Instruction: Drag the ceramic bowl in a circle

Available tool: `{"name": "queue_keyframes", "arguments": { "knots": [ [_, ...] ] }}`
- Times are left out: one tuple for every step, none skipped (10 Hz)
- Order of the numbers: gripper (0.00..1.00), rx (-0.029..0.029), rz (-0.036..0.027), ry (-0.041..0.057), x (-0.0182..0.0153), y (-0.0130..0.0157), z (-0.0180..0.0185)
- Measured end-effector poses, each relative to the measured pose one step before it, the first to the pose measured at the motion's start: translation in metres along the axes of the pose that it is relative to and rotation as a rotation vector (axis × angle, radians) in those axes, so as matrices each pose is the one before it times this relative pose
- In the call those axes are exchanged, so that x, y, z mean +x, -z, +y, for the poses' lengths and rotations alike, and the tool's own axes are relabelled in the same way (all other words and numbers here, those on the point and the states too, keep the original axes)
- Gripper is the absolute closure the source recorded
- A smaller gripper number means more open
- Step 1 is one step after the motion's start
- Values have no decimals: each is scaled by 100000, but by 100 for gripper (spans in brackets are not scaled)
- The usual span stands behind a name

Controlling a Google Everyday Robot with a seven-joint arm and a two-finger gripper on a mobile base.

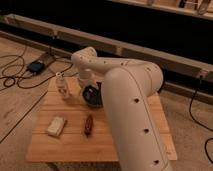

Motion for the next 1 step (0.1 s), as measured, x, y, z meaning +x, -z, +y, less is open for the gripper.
{"name": "queue_keyframes", "arguments": {
  "knots": [
    [20,42,117,-125,72,-19,-100]
  ]
}}
